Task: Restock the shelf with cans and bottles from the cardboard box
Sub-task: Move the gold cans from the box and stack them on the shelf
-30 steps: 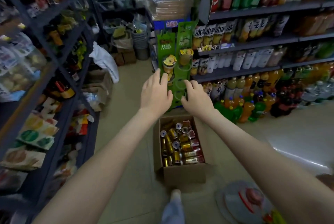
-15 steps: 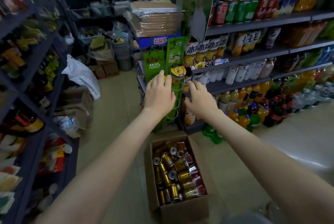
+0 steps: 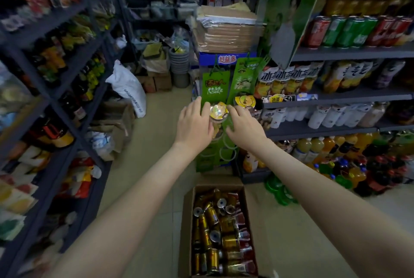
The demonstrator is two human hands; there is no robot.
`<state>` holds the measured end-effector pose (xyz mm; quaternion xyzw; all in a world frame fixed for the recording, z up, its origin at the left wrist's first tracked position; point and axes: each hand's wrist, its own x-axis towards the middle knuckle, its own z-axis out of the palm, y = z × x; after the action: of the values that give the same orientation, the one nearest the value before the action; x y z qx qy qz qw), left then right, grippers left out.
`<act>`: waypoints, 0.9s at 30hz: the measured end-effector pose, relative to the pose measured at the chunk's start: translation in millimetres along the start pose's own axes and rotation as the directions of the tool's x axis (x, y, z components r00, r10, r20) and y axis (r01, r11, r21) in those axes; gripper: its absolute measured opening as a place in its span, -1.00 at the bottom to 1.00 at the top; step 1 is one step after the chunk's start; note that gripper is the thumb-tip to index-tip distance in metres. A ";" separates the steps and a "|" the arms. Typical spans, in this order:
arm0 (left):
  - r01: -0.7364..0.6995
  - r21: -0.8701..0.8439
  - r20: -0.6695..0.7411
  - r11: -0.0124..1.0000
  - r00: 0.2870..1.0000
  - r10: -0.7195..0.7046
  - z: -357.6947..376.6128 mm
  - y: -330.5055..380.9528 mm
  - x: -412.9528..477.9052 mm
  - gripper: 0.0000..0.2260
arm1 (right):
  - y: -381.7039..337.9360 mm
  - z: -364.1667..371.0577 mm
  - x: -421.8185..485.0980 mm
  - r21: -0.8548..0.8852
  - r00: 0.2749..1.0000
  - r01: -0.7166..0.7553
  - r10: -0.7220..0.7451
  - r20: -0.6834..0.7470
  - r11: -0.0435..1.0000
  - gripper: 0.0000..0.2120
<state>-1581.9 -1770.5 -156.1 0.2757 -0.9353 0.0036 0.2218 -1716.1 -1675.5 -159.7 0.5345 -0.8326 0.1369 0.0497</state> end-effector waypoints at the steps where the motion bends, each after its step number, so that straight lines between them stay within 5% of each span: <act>1: 0.034 0.020 0.004 0.999 0.999 -0.034 2.4 -4.1 -0.7 -0.51 | -0.9 4.5 7.4 0.007 1.000 0.030 -0.030 0.006 1.000 -0.44; 8: 0.307 0.165 0.008 0.937 0.950 -0.313 16.0 -0.5 -1.4 -0.49 | 3.6 32.6 55.1 0.057 0.940 0.329 -0.332 0.071 0.943 -0.41; 12: 0.496 0.243 -0.008 0.834 0.860 -0.510 23.0 28.1 -8.6 -0.48 | 21.5 37.6 69.7 0.115 0.875 0.452 -0.465 0.137 0.884 -0.41; 22: 0.795 0.388 -0.132 0.466 0.549 -0.826 -22.7 73.8 -97.2 -0.50 | -39.6 43.9 35.7 0.322 0.600 0.711 -0.778 0.187 0.626 -0.45; 27: 0.839 0.399 -0.176 0.370 0.466 -0.867 -42.9 83.0 -137.5 -0.52 | -84.6 41.8 -9.6 0.373 0.466 0.794 -0.875 0.132 0.479 -0.41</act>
<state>-1504.0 -1623.9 -165.2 0.7595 -0.6376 0.0868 0.0948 -1632.9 -1712.0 -187.2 0.8904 -0.4306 0.1178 -0.0886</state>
